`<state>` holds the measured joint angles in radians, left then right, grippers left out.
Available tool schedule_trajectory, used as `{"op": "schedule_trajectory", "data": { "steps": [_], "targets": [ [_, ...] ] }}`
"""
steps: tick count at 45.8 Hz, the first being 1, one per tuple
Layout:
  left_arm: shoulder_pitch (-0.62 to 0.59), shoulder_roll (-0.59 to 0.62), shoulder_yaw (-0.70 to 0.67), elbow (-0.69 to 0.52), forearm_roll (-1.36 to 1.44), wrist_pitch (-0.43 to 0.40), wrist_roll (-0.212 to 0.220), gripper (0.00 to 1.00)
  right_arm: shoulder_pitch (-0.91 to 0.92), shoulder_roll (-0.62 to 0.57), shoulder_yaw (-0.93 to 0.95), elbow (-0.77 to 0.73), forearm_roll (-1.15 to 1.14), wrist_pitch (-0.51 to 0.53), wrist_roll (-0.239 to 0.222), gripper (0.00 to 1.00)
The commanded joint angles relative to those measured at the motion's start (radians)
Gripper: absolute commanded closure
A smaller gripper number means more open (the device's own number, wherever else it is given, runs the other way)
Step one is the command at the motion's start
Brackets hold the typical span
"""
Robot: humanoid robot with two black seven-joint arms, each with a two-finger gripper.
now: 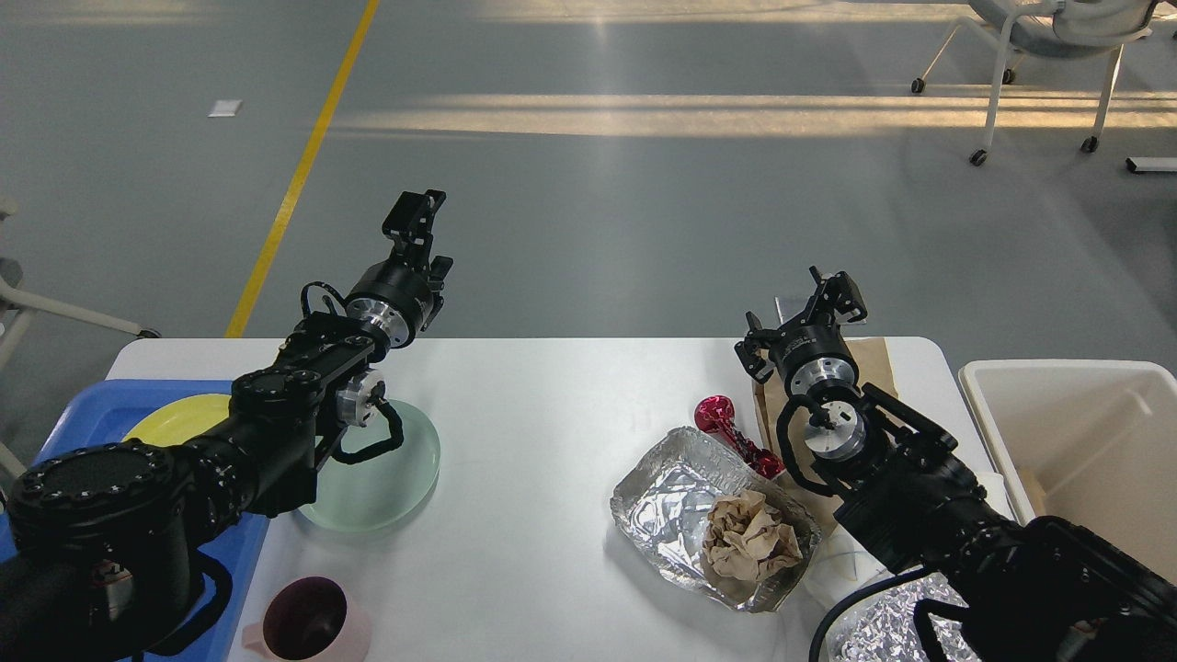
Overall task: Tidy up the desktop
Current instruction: 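Raise the left arm up and away from the table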
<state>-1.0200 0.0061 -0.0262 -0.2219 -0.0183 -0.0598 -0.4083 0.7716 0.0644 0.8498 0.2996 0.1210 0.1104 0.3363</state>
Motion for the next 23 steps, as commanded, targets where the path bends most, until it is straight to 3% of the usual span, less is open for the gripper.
{"op": "schedule_trajectory", "data": {
  "steps": [1, 15, 18, 23],
  "targets": [
    [-0.055, 0.037, 0.143, -0.004, 0.001, -0.067, 0.112, 0.02, 0.0, 0.0, 0.0, -0.001, 0.002, 0.0, 0.001, 0.0],
    [-0.241, 0.08, 0.521, -0.03, 0.004, -0.275, 0.376, 0.02, 0.0, 0.0, 0.0, 0.001, 0.0, 0.0, 0.0, 0.0],
    [-0.291, 0.091, 0.592, -0.065, 0.004, -0.319, 0.397, 0.02, 0.0, 0.0, 0.0, -0.001, 0.002, 0.0, 0.0, 0.0],
    [-0.388, 0.138, 0.698, -0.151, 0.006, -0.394, 0.398, 0.02, 0.0, 0.0, 0.0, -0.001, 0.0, 0.0, 0.0, 0.0]
  ]
}}
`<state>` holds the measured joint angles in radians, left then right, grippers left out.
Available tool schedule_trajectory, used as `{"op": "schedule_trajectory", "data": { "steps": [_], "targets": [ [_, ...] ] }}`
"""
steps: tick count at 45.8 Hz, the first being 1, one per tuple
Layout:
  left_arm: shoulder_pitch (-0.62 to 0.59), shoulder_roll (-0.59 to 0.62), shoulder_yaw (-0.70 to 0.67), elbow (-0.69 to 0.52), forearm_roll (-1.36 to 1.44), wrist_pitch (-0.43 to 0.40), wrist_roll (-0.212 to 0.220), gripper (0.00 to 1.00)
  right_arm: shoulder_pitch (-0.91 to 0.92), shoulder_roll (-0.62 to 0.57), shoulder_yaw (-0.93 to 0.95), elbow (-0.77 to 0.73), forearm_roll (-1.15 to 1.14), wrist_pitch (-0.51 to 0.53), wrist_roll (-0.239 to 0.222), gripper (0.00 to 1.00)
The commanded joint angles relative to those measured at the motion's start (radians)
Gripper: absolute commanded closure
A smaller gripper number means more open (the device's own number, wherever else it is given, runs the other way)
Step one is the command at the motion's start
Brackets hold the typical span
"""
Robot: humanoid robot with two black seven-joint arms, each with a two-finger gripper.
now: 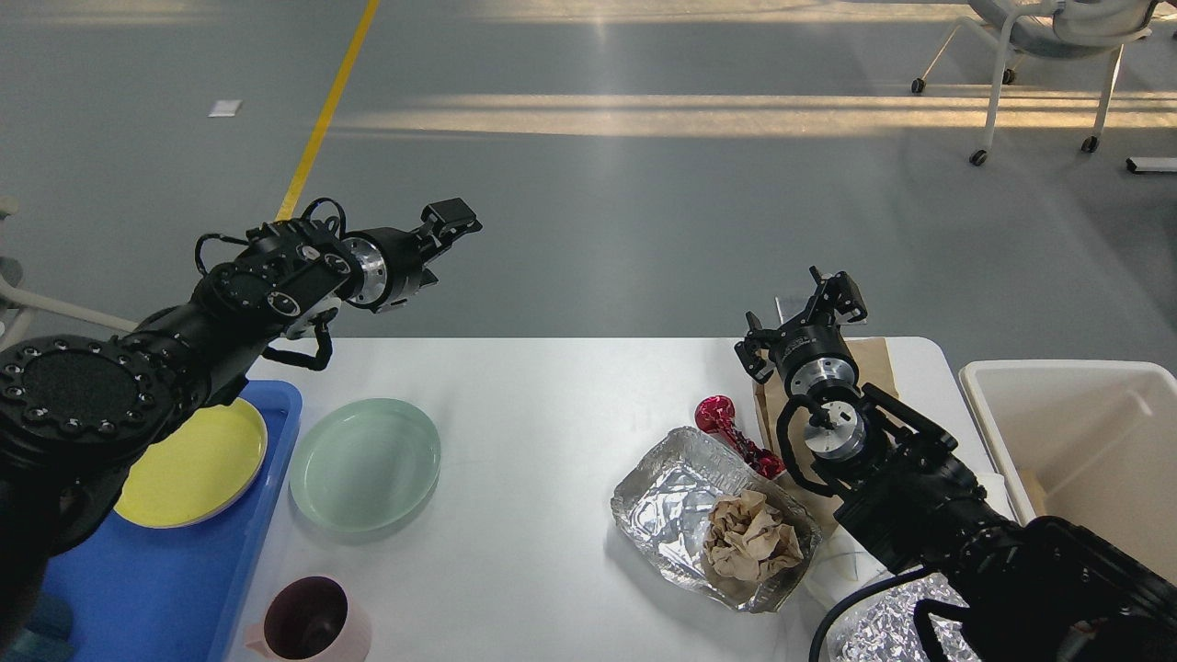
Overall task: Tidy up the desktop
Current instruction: 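Raise the left arm up and away from the table, then lower the left gripper down to the pink cup near the tray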
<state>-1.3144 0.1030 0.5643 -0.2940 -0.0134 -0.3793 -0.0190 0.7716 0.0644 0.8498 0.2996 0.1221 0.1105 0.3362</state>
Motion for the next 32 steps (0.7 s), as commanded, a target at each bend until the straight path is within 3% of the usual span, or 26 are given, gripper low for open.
{"op": "schedule_trajectory", "data": {
  "steps": [1, 8, 21, 32],
  "targets": [
    [-0.117, 0.046, 0.13, -0.098, 0.001, -0.09, 0.007, 0.02, 0.0, 0.0, 0.0, -0.001, -0.001, 0.0, 0.0, 0.0],
    [-0.305, 0.093, 0.291, -0.272, 0.007, -0.161, -0.007, 0.02, 0.0, 0.0, 0.0, 0.001, 0.001, 0.0, 0.001, 0.0],
    [-0.676, 0.162, 0.551, -0.638, 0.009, -0.176, -0.004, 0.02, 0.0, 0.0, 0.0, -0.001, 0.001, 0.0, 0.0, 0.0],
    [-0.908, 0.165, 0.681, -0.856, 0.01, -0.325, -0.007, 0.02, 0.0, 0.0, 0.0, 0.0, -0.001, 0.0, 0.0, 0.0]
  ]
}}
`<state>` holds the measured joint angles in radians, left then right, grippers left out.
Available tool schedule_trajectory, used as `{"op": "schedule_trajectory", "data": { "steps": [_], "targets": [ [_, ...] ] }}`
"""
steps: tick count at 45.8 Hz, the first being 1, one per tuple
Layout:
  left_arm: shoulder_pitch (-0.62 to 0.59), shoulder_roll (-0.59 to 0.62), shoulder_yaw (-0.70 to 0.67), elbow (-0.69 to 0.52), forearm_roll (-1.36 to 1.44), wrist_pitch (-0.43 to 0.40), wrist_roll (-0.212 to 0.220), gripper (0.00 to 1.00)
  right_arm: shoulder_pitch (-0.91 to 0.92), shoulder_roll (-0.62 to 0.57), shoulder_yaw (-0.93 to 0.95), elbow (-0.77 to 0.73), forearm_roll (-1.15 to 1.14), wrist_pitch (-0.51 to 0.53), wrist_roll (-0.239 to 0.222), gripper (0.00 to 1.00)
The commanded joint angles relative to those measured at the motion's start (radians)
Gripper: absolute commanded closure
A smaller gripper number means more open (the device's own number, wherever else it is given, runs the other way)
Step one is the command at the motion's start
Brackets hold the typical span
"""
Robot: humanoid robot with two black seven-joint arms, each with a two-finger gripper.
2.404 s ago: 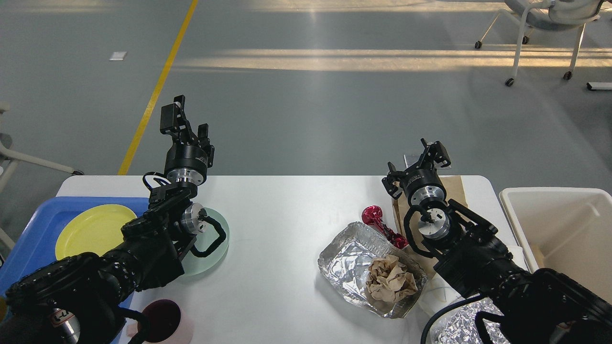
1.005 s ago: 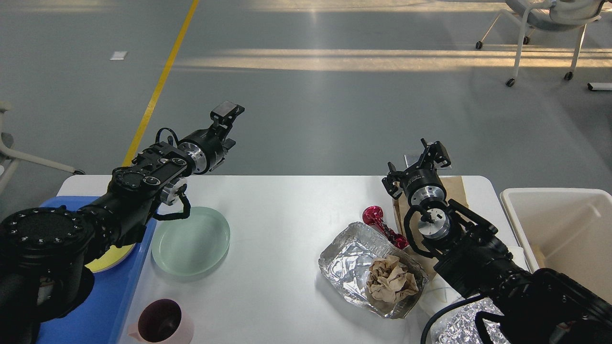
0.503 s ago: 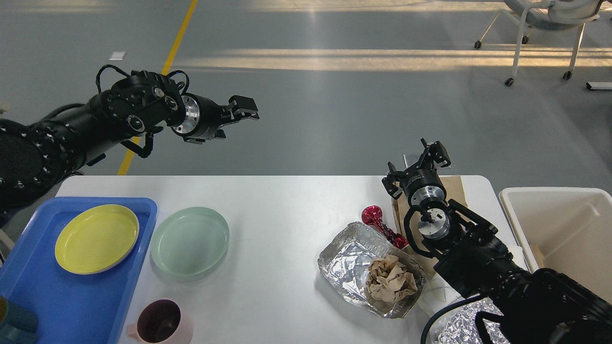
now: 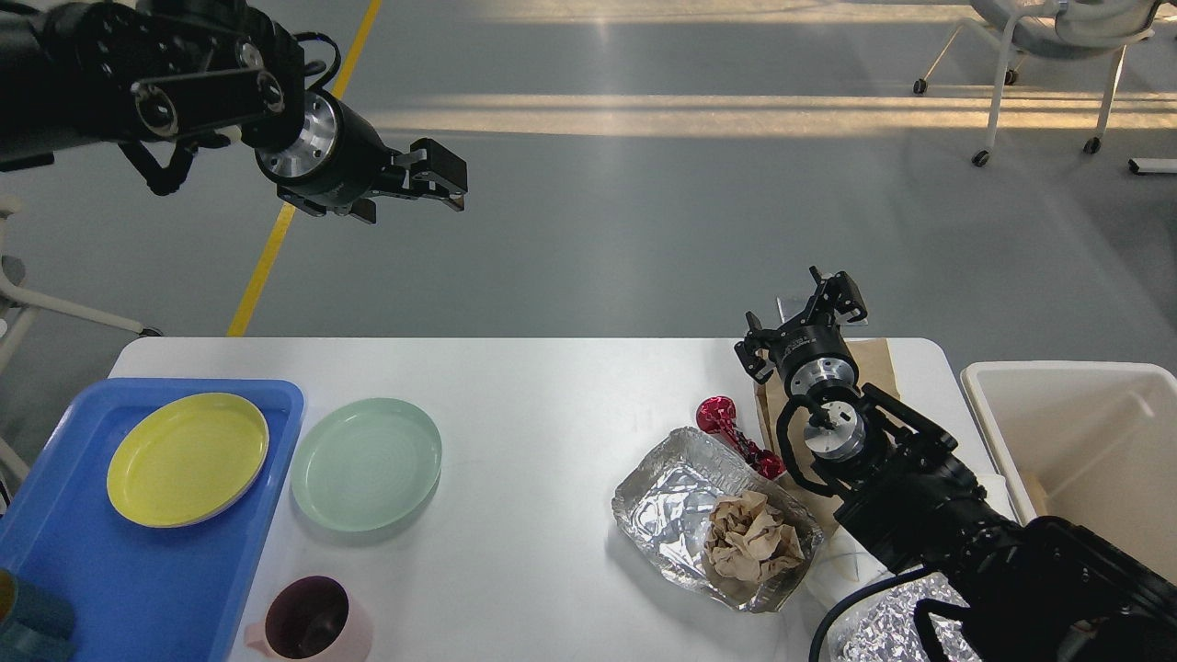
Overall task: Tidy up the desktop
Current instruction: 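Lower the left gripper down to the pink cup near the tray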
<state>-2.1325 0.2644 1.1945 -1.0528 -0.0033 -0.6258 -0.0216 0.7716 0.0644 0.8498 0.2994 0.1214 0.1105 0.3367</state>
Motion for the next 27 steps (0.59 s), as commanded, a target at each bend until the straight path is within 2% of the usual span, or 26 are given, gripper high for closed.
{"op": "schedule_trajectory", "data": {
  "steps": [1, 11, 21, 27],
  "targets": [
    [-0.105, 0.004, 0.06, -0.113, 0.0, -0.092, -0.005, 0.02, 0.0, 0.0, 0.0, 0.0, 0.0, 0.0, -0.001, 0.0],
    [-0.205, 0.001, 0.141, -0.226, 0.002, -0.202, 0.002, 0.02, 0.0, 0.0, 0.0, 0.0, 0.0, 0.0, -0.001, 0.0],
    [-0.328, -0.002, 0.171, -0.268, 0.005, -0.325, 0.012, 0.02, 0.0, -0.002, 0.0, 0.0, 0.0, 0.0, -0.001, 0.0],
    [-0.352, -0.007, 0.215, -0.285, 0.023, -0.334, 0.015, 0.02, 0.0, 0.0, 0.0, 0.0, 0.0, 0.0, -0.001, 0.0]
  ]
}}
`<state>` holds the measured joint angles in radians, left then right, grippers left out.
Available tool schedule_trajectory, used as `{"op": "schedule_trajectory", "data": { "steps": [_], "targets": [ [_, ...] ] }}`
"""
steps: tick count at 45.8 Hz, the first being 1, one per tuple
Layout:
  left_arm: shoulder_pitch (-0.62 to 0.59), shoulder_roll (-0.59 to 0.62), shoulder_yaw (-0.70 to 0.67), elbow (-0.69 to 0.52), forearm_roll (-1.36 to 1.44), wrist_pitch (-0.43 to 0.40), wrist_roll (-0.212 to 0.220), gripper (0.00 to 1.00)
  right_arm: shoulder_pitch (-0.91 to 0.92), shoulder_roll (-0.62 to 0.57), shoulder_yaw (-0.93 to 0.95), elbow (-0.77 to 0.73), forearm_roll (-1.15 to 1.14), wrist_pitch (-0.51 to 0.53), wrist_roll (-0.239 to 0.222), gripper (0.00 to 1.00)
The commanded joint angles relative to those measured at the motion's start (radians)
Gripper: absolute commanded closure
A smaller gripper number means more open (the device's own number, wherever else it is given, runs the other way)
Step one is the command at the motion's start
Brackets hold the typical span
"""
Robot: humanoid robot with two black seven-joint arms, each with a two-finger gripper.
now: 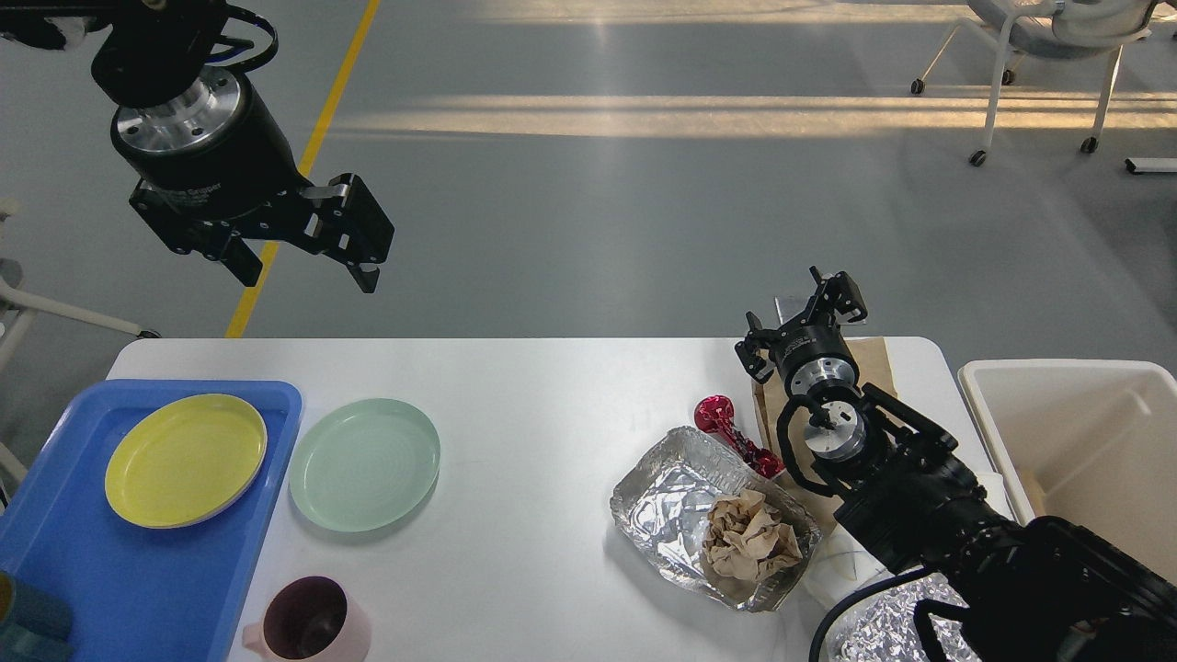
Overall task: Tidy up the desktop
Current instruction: 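Lower the left gripper down to the pink cup near the tray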
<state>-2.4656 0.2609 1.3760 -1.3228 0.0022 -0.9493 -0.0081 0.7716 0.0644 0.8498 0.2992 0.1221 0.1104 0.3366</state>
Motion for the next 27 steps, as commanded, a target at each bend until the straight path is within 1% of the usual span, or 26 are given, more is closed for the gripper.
{"op": "schedule_trajectory", "data": {
  "steps": [1, 9, 16, 25, 27],
  "targets": [
    [-0.022, -0.003, 0.044, -0.024, 0.024, -0.011, 0.002, 0.02, 0.0, 0.0, 0.0, 0.0, -0.001, 0.0, -0.001, 0.0],
    [-0.055, 0.007, 0.107, -0.119, 0.065, -0.011, 0.0, 0.02, 0.0, 0.0, 0.0, 0.0, -0.001, 0.0, -0.001, 0.0],
    [-0.032, 0.001, 0.127, -0.133, 0.067, -0.011, -0.001, 0.02, 0.0, 0.0, 0.0, 0.0, -0.001, 0.0, -0.001, 0.0],
    [0.178, -0.002, 0.098, -0.115, 0.065, -0.011, -0.003, 0.02, 0.0, 0.0, 0.0, 0.001, -0.001, 0.0, 0.001, 0.0],
    [0.232, -0.002, 0.074, -0.105, 0.065, 0.016, -0.003, 0.02, 0.0, 0.0, 0.0, 0.001, -0.001, 0.0, -0.001, 0.0]
  ]
}}
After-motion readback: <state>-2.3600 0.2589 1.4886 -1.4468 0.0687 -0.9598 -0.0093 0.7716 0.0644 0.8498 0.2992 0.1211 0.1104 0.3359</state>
